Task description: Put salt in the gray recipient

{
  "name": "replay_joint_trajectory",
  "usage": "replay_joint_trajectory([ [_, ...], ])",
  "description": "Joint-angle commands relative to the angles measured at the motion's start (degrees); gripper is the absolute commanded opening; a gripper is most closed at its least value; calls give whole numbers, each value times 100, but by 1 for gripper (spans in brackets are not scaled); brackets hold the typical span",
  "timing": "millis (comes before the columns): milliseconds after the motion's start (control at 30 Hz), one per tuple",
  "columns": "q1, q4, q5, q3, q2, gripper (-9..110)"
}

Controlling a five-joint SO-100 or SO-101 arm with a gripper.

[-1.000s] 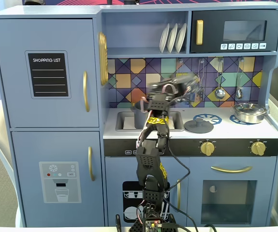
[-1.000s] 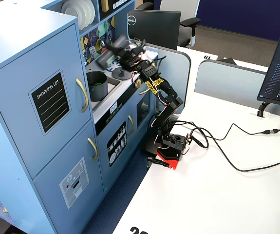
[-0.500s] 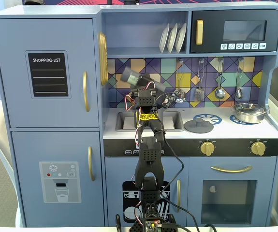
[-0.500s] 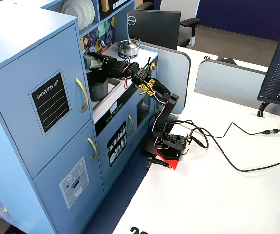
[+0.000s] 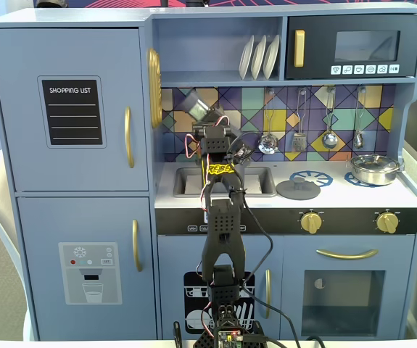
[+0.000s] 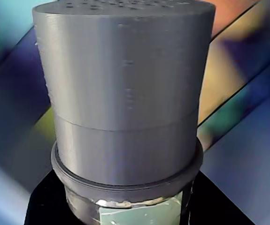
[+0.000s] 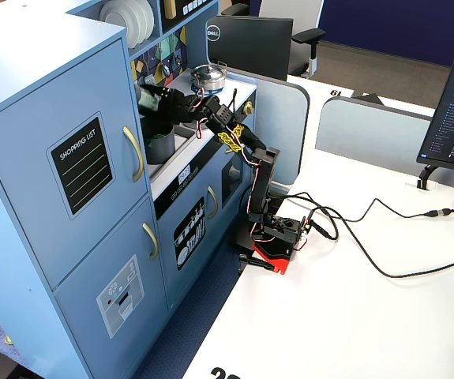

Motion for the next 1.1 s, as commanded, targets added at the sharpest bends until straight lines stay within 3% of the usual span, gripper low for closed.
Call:
replay_joint_trajectory([
  [0,-149,-114,26,-272,158,0],
  [167,-457,-2382,-589,870,598,0],
  [233,-492,-2610,-571,817,554,0],
  [300,-457,-2241,-466,606,431,0],
  [433,-229,-229,18,-360,-26,0],
  [533,-229,229,62,-290,-62,0],
  [800,-659,-2558,-896,1028,527,0],
  [1067,-26,211,-185,9,88,0],
])
